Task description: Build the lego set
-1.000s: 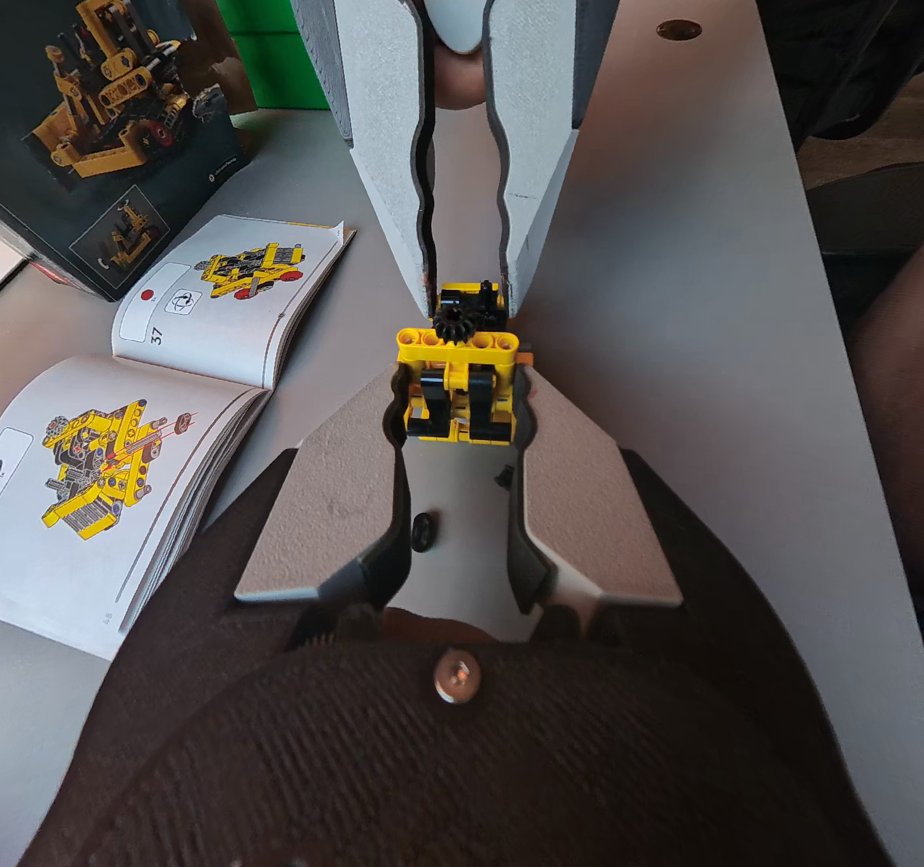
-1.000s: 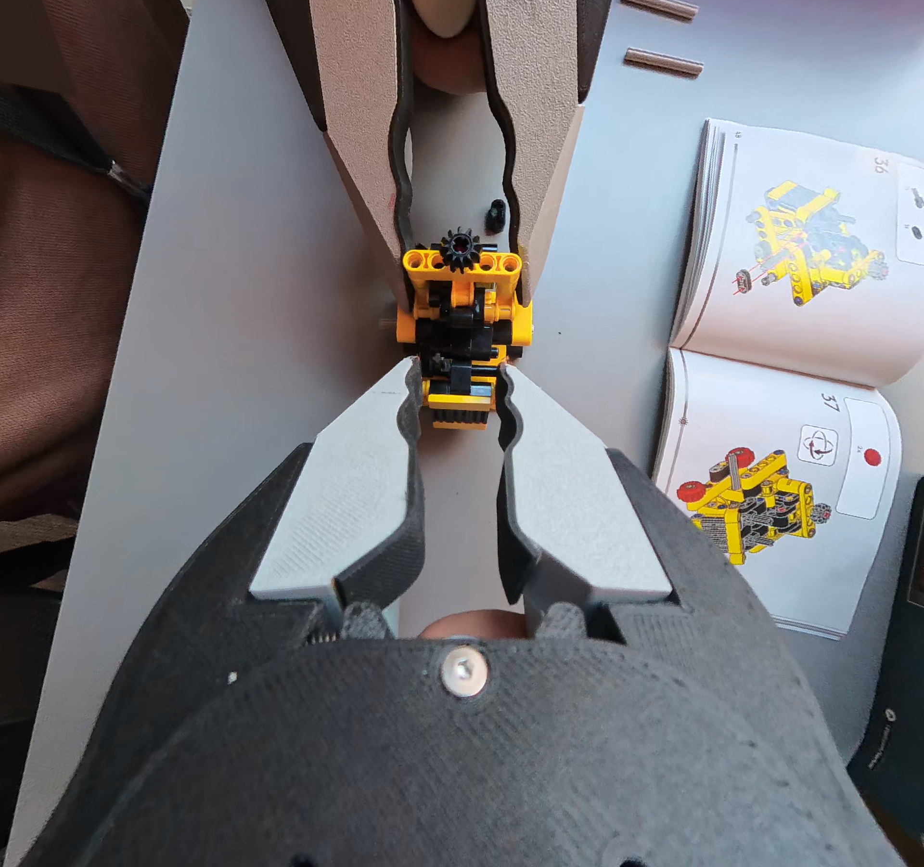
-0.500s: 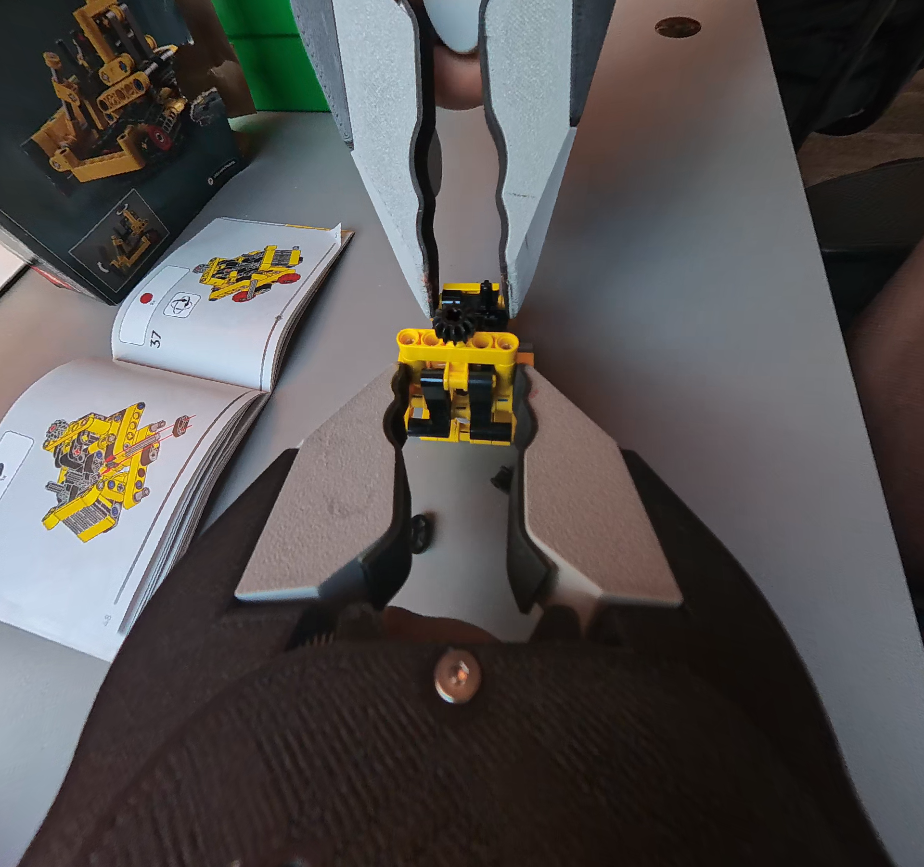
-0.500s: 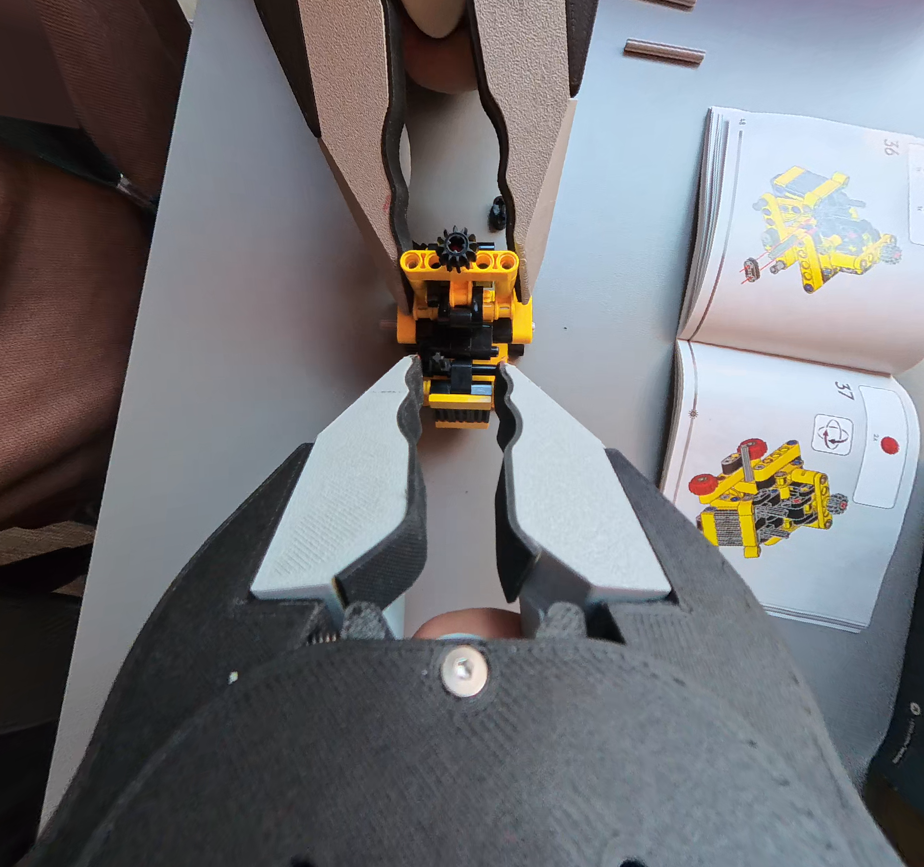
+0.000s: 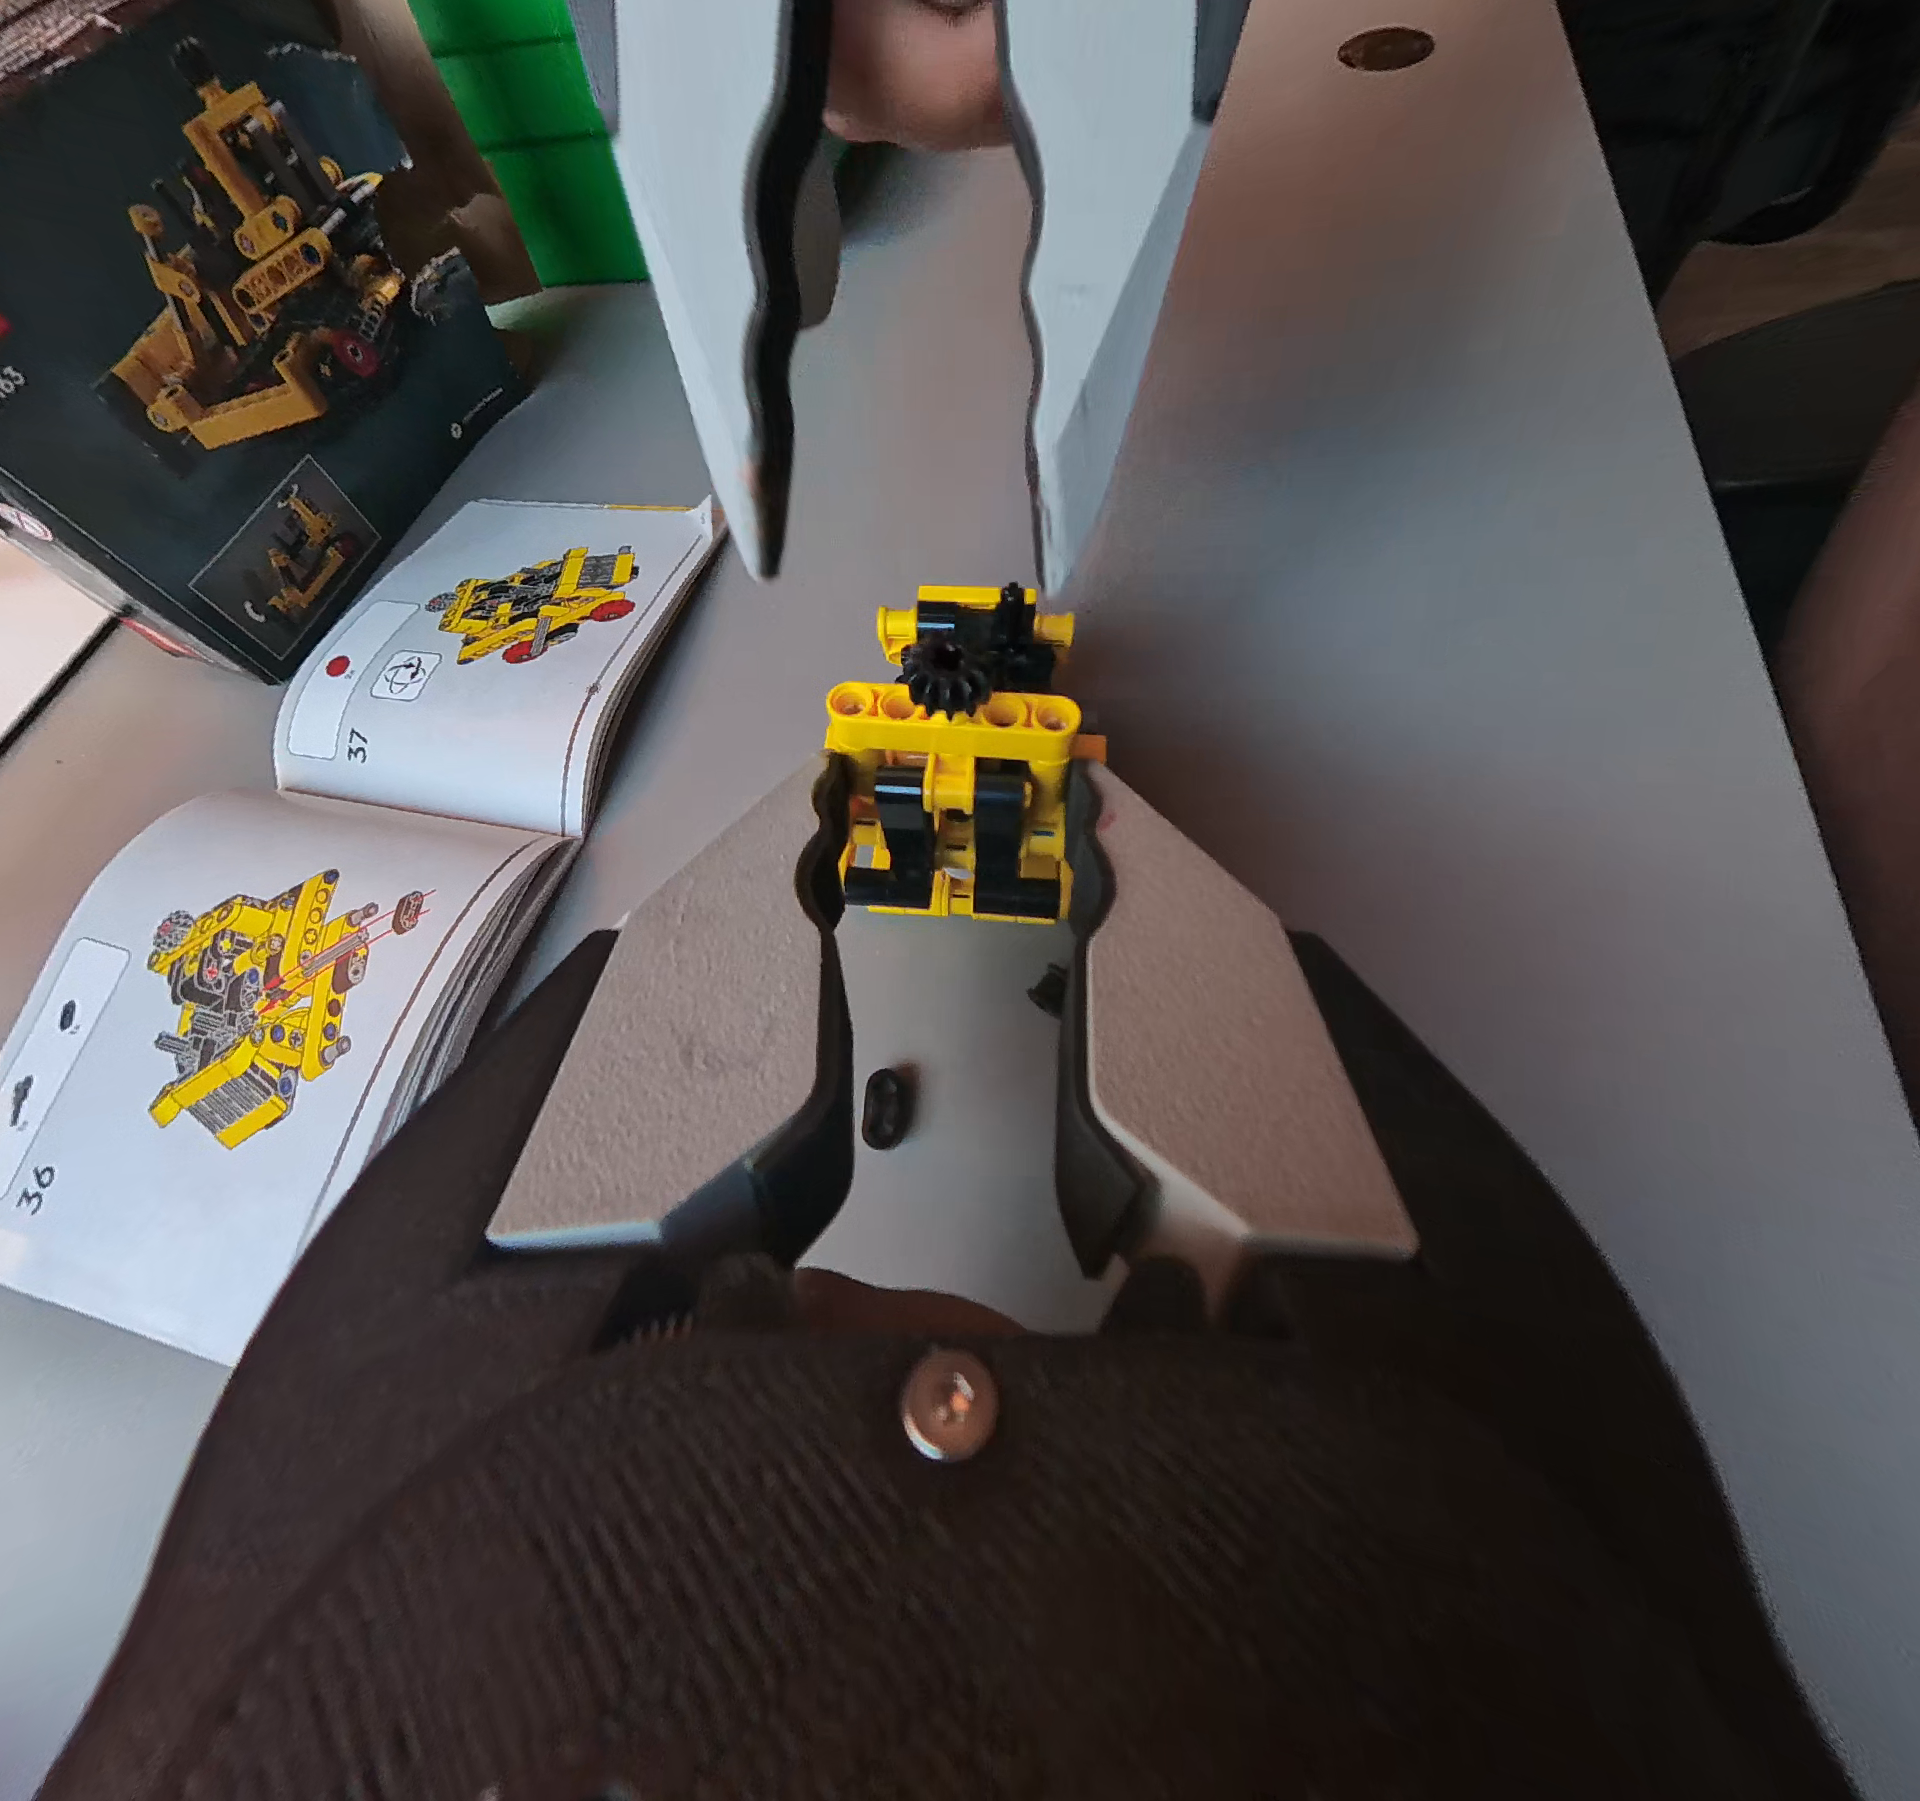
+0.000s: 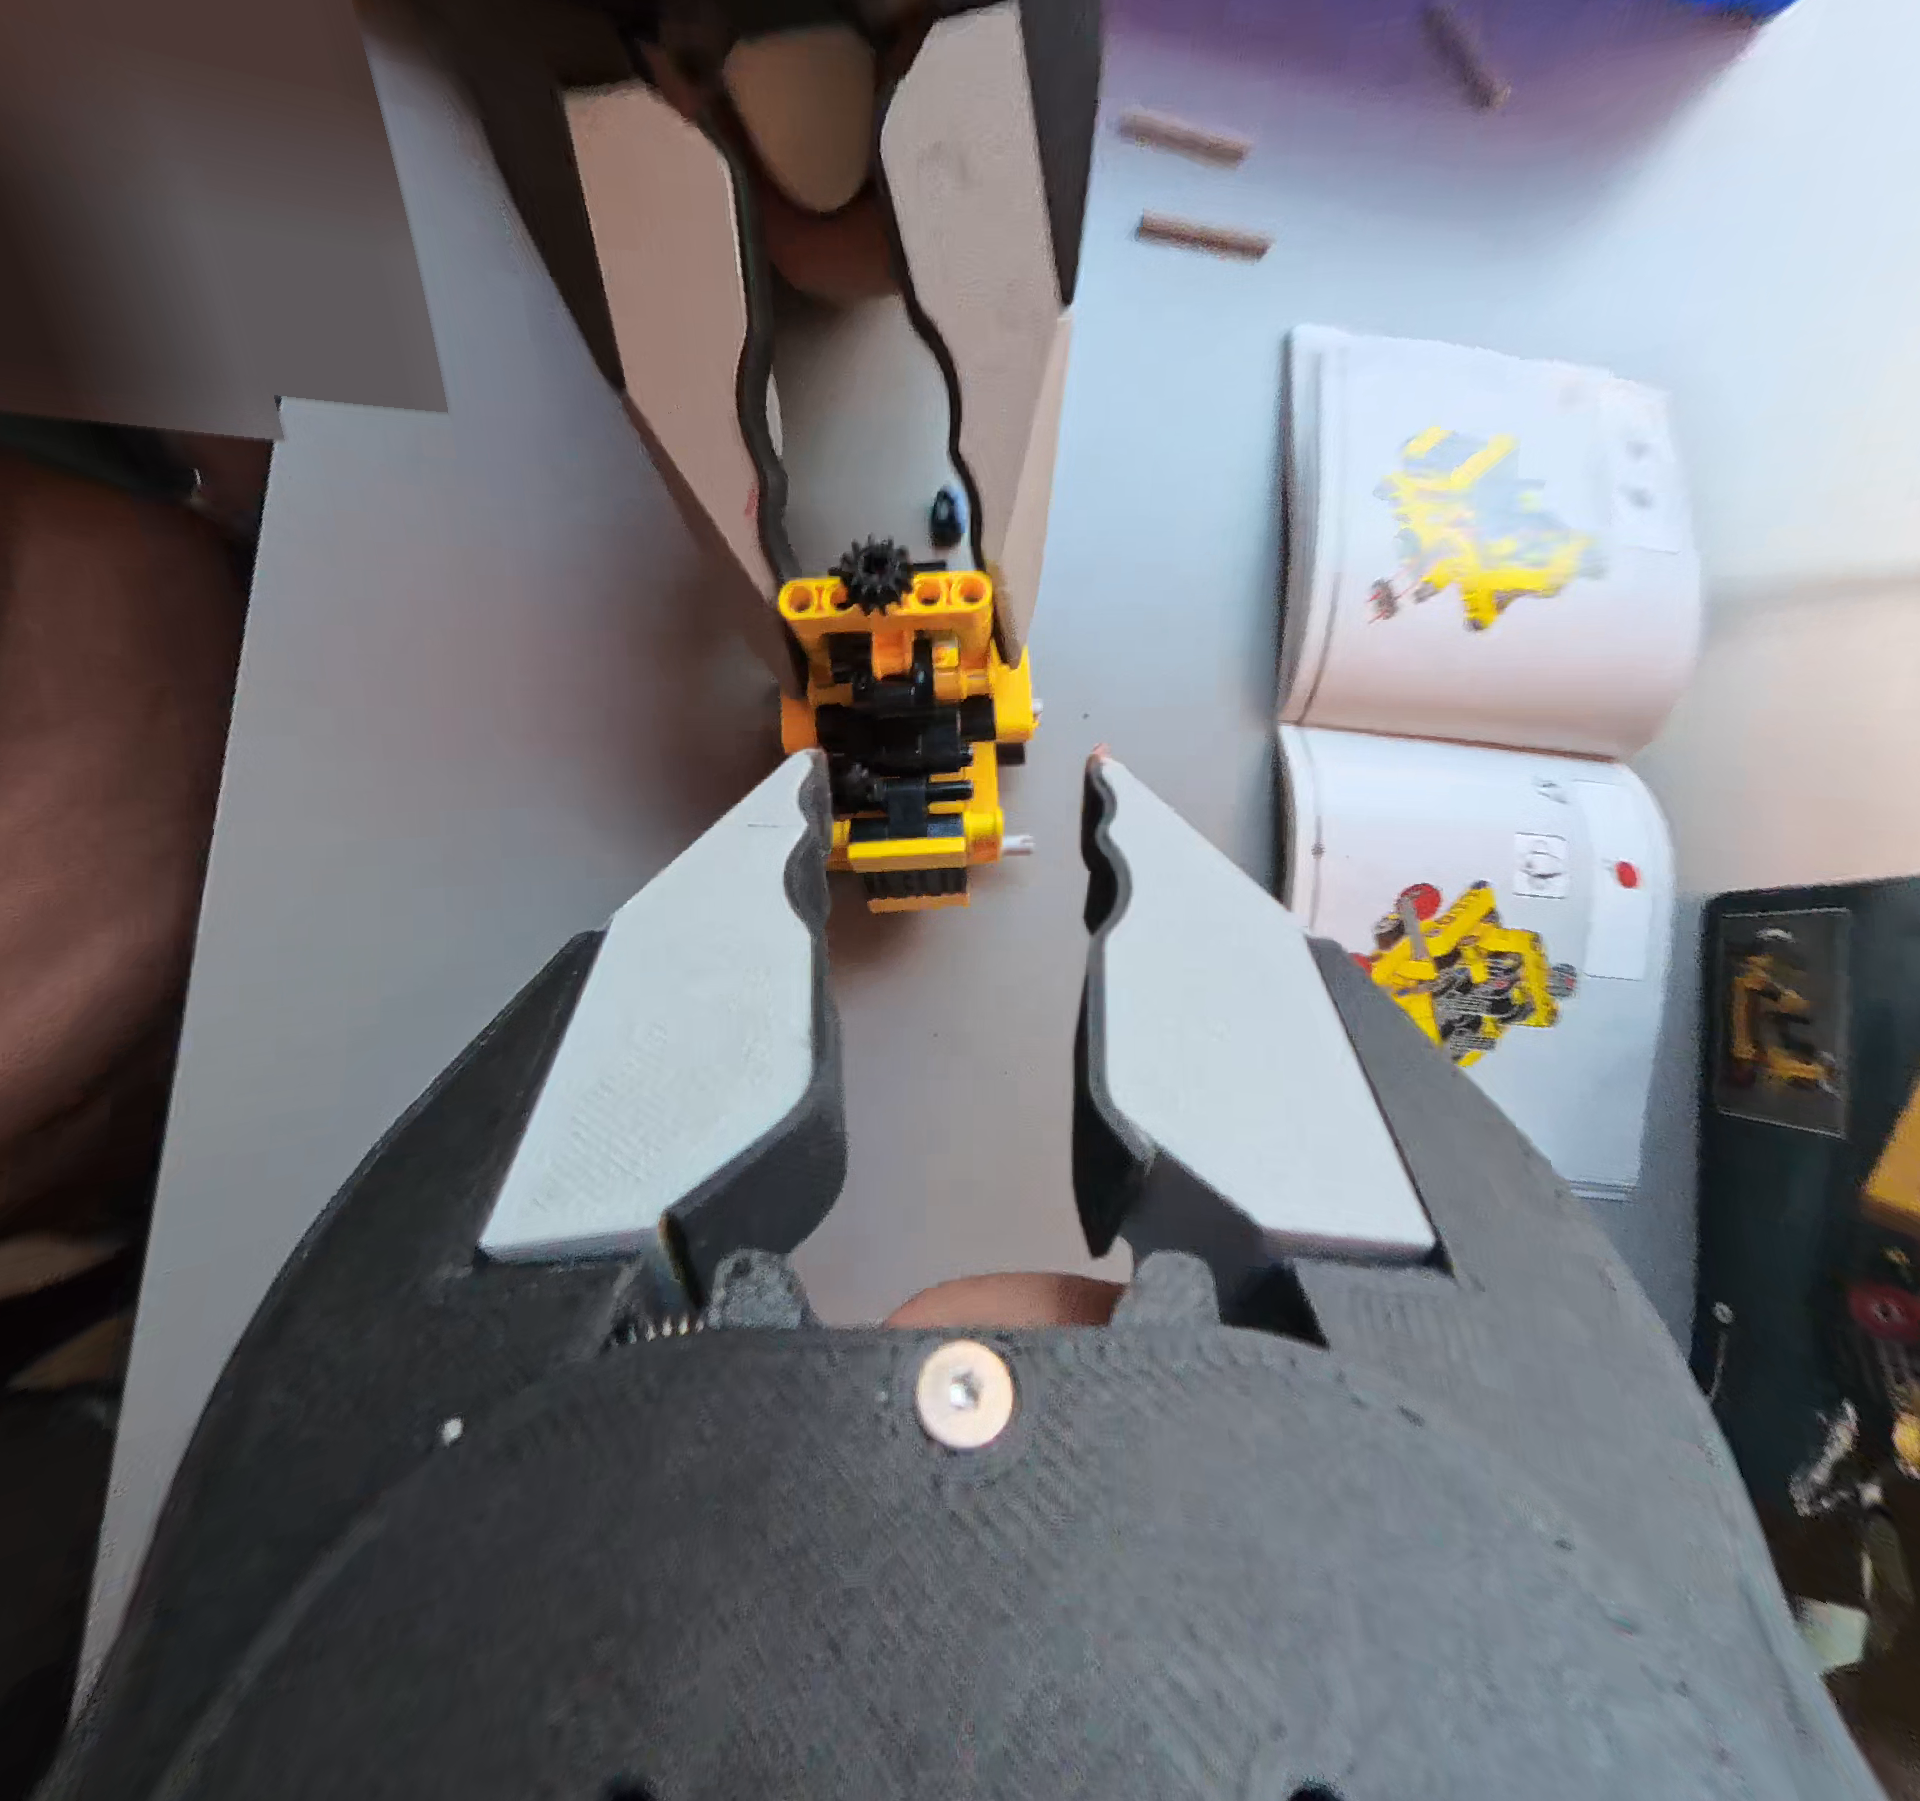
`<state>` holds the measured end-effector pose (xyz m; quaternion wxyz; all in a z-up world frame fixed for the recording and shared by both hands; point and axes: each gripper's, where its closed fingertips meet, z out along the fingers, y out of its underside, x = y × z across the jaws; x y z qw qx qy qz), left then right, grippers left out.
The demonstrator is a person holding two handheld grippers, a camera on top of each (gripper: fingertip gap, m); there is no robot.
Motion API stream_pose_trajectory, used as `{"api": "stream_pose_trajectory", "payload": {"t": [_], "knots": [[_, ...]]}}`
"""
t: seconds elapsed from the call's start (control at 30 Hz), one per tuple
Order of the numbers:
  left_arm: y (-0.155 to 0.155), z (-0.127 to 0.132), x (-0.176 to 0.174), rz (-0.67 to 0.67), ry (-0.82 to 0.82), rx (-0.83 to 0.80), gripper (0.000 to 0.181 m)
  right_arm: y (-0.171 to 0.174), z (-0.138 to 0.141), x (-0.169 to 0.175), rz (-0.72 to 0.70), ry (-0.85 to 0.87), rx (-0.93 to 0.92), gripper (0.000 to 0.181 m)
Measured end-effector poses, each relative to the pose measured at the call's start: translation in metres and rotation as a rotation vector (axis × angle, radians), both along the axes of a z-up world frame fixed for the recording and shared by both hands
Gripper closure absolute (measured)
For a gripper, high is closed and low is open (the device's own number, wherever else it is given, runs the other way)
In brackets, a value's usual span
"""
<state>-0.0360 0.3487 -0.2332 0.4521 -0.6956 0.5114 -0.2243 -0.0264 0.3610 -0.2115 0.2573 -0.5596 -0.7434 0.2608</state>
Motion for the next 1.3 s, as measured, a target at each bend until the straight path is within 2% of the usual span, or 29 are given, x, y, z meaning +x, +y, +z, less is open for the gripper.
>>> {"api": "stream_pose_trajectory", "payload": {"t": [0.13,0.4,0.67,0.93,1.1,1.3], "knots": [[-0.001,0.002,0.002,-0.020,0.019,0.073,0.141,-0.005,0.014,0.005,-0.024,0.135,0.050,0.131],[-0.002,0.003,0.002,-0.049,0.027,0.116,0.141,0.003,0.006,0.017,-0.111,0.314,0.097,0.131],[-0.001,0.003,0.001,-0.055,0.030,0.129,0.142,0.006,-0.009,0.016,-0.110,0.376,0.075,0.131],[0.000,0.002,0.001,-0.053,0.023,0.097,0.141,-0.002,-0.011,0.009,-0.077,0.366,0.168,0.133],[0.000,0.002,0.001,-0.052,0.022,0.091,0.141,0.000,-0.005,0.009,-0.081,0.412,0.126,0.132],[0.003,0.000,-0.003,-0.027,0.000,-0.008,0.141,0.029,0.008,0.022,-0.206,0.527,-0.029,0.132]]}}
